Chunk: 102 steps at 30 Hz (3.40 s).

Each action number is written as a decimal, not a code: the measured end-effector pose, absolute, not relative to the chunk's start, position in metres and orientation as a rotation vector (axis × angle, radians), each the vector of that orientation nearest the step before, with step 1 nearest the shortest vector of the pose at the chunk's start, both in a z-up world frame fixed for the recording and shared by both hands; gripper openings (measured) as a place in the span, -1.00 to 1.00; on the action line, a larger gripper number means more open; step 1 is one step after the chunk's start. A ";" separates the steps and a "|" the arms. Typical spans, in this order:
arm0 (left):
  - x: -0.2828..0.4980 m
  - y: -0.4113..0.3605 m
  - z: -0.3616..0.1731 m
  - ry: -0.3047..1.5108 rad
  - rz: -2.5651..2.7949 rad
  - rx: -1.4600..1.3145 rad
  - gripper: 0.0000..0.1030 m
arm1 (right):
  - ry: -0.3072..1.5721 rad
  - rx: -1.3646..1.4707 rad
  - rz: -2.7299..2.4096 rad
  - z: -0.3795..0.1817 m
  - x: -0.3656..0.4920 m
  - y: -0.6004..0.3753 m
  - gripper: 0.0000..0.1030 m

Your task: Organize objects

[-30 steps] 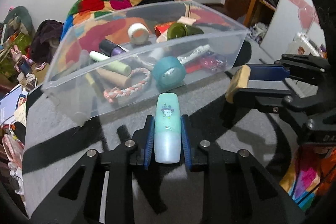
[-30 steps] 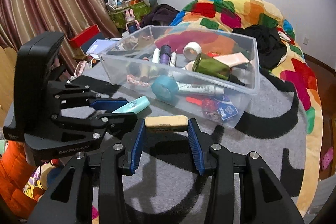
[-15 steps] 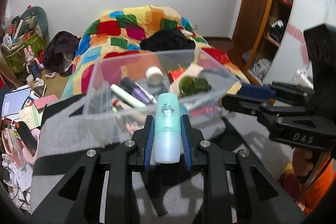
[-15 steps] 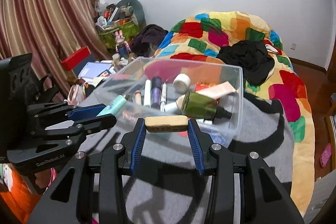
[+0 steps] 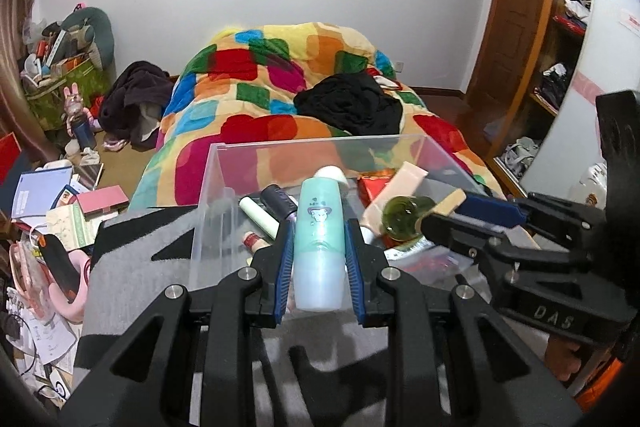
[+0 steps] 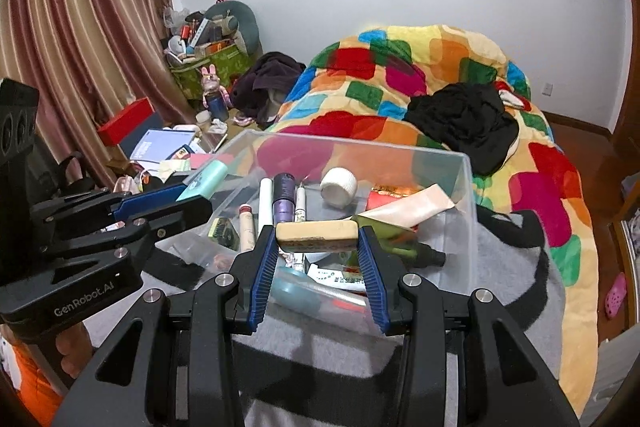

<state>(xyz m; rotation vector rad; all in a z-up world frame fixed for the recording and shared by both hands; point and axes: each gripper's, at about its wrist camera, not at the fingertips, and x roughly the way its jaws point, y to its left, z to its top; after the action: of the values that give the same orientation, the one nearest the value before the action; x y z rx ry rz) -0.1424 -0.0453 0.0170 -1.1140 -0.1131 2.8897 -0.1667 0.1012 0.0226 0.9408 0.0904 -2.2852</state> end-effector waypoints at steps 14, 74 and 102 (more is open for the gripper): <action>-0.153 -0.052 0.001 -0.184 2.852 -1.169 -0.52 | 0.123 1.006 -2.242 0.008 -0.174 0.091 -0.20; -0.083 -0.029 0.004 -0.191 2.934 -0.960 0.56 | 0.120 0.833 -2.324 0.026 -0.115 0.139 0.64; -0.079 -0.028 0.006 -0.181 2.910 -0.974 0.56 | 0.096 0.853 -2.304 0.022 -0.117 0.137 0.67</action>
<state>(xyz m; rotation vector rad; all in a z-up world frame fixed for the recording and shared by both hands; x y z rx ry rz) -0.0789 -0.0283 0.0065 -0.9745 -0.1808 2.9095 -0.1166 0.1367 0.0219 0.8526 0.0958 -2.3036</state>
